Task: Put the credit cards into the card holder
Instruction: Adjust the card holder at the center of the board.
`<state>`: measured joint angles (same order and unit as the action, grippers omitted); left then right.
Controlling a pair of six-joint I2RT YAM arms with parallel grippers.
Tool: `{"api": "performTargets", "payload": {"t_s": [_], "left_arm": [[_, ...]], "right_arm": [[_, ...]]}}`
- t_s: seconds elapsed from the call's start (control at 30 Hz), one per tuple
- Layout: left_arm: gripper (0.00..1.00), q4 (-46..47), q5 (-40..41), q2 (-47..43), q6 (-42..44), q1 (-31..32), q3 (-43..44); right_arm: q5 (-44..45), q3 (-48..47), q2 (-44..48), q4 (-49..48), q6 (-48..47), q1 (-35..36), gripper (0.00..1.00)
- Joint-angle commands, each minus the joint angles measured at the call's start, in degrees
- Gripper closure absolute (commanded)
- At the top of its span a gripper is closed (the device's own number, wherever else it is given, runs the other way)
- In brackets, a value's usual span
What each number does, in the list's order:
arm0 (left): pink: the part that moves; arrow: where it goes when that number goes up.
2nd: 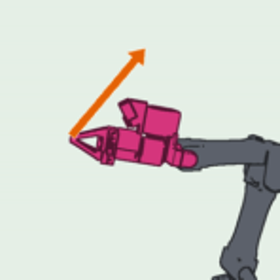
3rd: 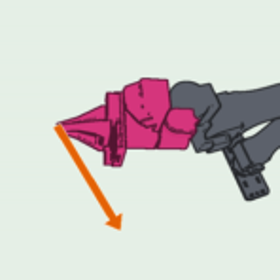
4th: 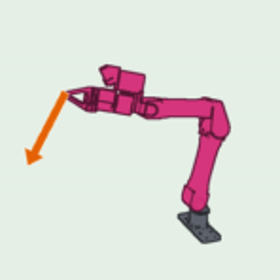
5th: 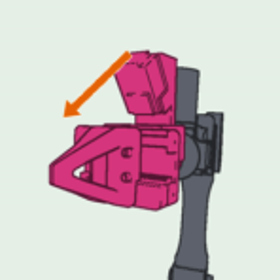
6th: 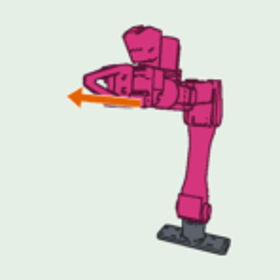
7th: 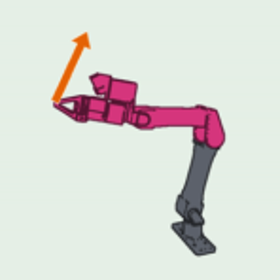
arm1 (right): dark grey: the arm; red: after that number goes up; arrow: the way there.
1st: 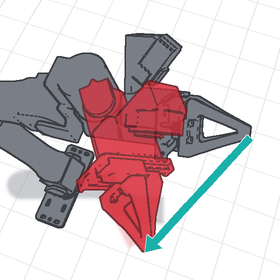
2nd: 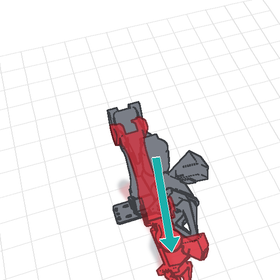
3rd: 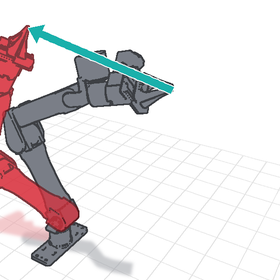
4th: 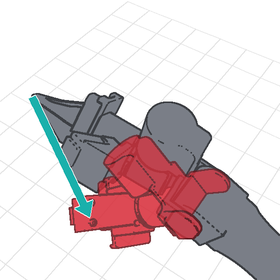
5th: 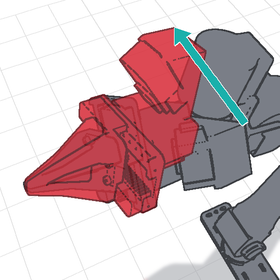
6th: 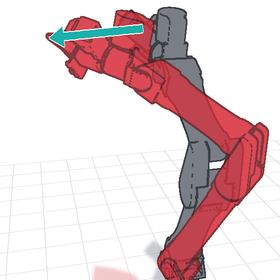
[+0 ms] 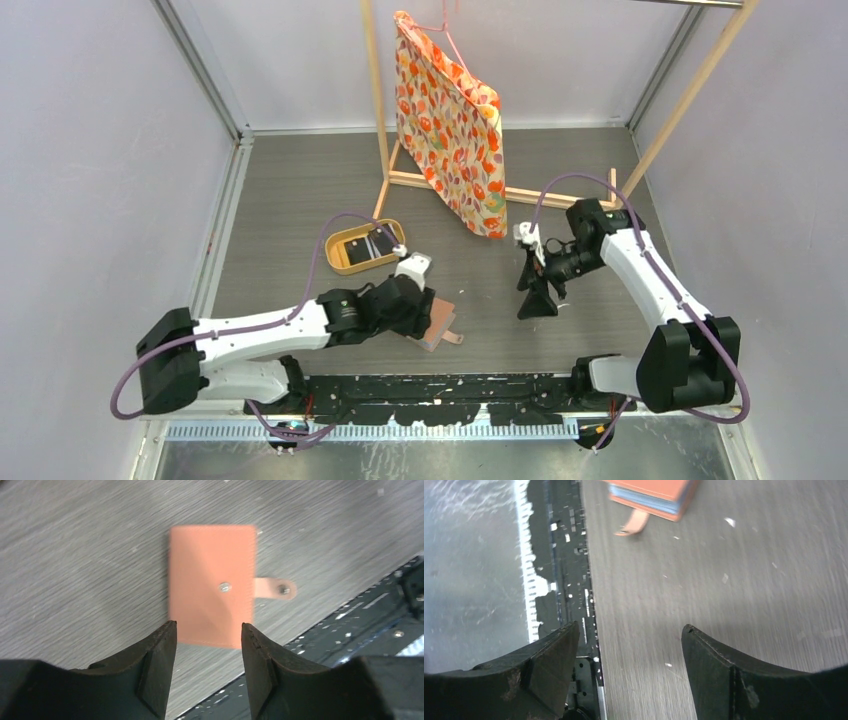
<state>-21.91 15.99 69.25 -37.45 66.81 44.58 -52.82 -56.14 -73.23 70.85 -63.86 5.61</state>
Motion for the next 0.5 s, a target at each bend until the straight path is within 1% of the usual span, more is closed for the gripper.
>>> {"api": "performTargets", "payload": {"t_s": [0.0, 0.07, 0.13, 0.2, 0.3, 0.4, 0.47], "left_arm": [[0.48, 10.7, -3.6, -6.8, 0.2, -3.5, -8.2], [0.48, 13.4, -4.0, -9.0, 1.4, -4.1, -11.5], [0.45, 15.9, -3.0, -10.2, 2.5, -4.5, -14.4], [0.44, 17.3, -2.2, -10.2, 3.1, -5.0, -16.2], [0.43, 18.8, -2.3, -9.0, 2.8, -5.9, -17.2], [0.4, 23.4, -4.0, -7.5, 1.4, -7.1, -18.8], [0.4, 26.2, -5.6, -6.3, 0.2, -8.3, -20.2]], "right_arm": [[-6.9, 0.3, 1.3, 9.1, -22.2, 4.9, 0.2], [-5.4, -0.1, 0.6, 8.2, -24.5, 10.0, 0.2], [-3.2, 0.0, -0.1, 4.4, -25.2, 16.1, 0.2], [-1.5, -0.7, -1.5, 0.9, -25.2, 20.5, 0.2], [0.4, -3.0, -5.9, -1.3, -27.0, 25.3, 0.28], [1.8, -4.9, -9.9, -4.0, -23.5, 28.3, 0.38], [1.3, -5.3, -11.1, -3.9, -21.4, 28.5, 0.42]]}}
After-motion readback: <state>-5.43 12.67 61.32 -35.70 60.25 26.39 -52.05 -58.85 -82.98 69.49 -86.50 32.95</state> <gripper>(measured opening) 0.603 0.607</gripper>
